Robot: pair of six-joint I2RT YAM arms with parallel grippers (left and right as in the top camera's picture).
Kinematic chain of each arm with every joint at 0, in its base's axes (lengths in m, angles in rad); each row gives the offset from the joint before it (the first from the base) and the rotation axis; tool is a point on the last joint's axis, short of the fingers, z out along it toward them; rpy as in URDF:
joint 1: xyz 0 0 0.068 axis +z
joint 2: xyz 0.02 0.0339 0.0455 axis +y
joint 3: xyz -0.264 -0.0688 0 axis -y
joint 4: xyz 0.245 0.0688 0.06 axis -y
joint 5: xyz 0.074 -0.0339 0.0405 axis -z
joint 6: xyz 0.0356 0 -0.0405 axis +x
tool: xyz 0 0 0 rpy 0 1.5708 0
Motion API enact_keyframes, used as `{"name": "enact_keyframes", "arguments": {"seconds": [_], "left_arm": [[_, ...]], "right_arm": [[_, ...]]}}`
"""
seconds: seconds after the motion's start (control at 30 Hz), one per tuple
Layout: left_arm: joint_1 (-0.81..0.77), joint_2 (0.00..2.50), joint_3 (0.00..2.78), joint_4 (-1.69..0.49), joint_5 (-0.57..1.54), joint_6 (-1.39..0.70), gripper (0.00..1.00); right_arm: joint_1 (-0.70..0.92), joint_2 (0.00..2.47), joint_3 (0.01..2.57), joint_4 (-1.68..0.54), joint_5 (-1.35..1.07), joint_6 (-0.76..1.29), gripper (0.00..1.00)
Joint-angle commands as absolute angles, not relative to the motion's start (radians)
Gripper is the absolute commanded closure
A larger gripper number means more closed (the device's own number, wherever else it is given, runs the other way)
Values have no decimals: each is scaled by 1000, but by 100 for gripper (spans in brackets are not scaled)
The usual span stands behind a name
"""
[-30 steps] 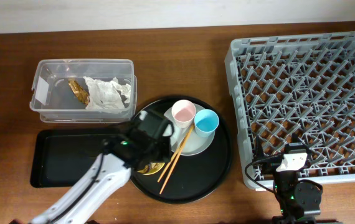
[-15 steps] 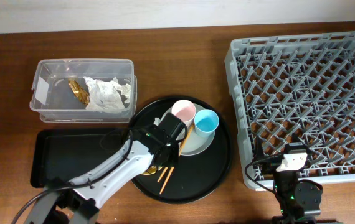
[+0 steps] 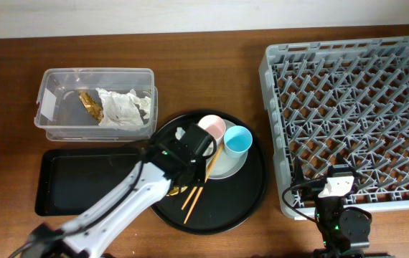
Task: Sort waste into correct bins and load items into the dishwasher rack
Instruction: 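Tip the yellow bowl over the black tray to dump scraps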
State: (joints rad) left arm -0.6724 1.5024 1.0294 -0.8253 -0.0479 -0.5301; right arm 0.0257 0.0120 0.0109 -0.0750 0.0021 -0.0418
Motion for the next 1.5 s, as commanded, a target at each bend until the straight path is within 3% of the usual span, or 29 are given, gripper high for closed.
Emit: {"name": "enact_keyframes", "arguments": {"seconds": [0.0,0.13,0.27,0.3,0.47,0.73,0.87,1.13,1.33,1.47], "left_arm": [[-658,1390,1108,-867,-49,-517,100],[-483,1293,1113,-937,-11,-499,100],[-215,1248,1113,-961,213,-362,100],[-51,1249,1111,-967,348,-281,100],[315,1249,1045,-963,637,-139,100],[751,1251,769,-672,1112,-102,100],[846,1288,706,-602,1201,-69,100],[847,1549,706,-453,1574,-9,100],[847,1553,706,-466,1575,-80,100],[847,1412,708,-526,1575,-97,100]], "right_arm": [[19,7,6,-80,4,-40,1],[19,7,6,-80,4,-40,1],[19,7,6,-80,4,-40,1],[19,7,6,-80,4,-40,1],[19,7,6,-80,4,-40,1],[19,7,6,-80,4,-40,1],[19,7,6,-80,4,-40,1],[19,7,6,-80,4,-39,1],[19,7,6,-80,4,-40,1],[19,7,6,-80,4,-40,1]]}}
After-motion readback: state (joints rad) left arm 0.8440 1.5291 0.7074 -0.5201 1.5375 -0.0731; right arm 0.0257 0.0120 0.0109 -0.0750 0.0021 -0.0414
